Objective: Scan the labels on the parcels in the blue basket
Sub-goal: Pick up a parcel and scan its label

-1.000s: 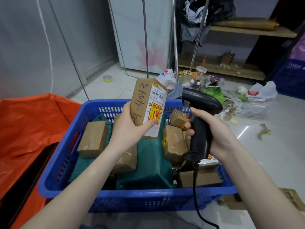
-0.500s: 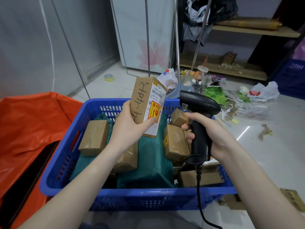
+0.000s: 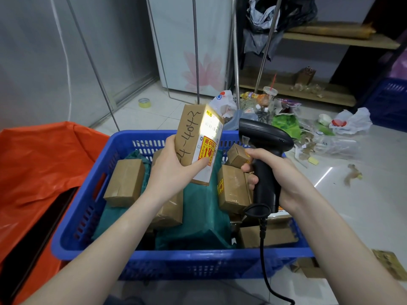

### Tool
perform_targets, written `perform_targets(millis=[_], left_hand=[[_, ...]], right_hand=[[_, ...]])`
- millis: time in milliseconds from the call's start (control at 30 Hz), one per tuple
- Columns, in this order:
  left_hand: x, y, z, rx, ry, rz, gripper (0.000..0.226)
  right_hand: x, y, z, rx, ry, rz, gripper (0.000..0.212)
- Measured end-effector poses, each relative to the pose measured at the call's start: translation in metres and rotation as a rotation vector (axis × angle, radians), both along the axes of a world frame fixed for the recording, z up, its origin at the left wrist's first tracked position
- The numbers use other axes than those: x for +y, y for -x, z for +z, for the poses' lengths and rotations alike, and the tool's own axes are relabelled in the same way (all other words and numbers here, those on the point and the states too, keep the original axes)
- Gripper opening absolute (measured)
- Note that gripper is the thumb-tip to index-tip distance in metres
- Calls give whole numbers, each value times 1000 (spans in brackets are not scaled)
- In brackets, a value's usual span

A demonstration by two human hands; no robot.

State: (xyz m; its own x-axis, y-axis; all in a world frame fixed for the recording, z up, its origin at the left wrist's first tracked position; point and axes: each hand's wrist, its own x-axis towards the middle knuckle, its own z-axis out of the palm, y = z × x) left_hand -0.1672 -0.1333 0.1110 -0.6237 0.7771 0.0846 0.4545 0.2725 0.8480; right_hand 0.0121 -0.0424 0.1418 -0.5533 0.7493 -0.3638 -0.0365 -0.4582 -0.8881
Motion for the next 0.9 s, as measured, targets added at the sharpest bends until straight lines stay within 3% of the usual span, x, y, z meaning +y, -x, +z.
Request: perform_targets(millis=[600,800,900], left_hand=[[0,0,-1,8,1,12,74],[0,2,-5,2,14,41,84],[2,4,-6,-23,48,49,78]], right_hand=[[1,-1,-1,-27,3,9,20],[2,-1,-5,-48,-4,-13,19],[4,-1,-6,-65,-8,-50,16]])
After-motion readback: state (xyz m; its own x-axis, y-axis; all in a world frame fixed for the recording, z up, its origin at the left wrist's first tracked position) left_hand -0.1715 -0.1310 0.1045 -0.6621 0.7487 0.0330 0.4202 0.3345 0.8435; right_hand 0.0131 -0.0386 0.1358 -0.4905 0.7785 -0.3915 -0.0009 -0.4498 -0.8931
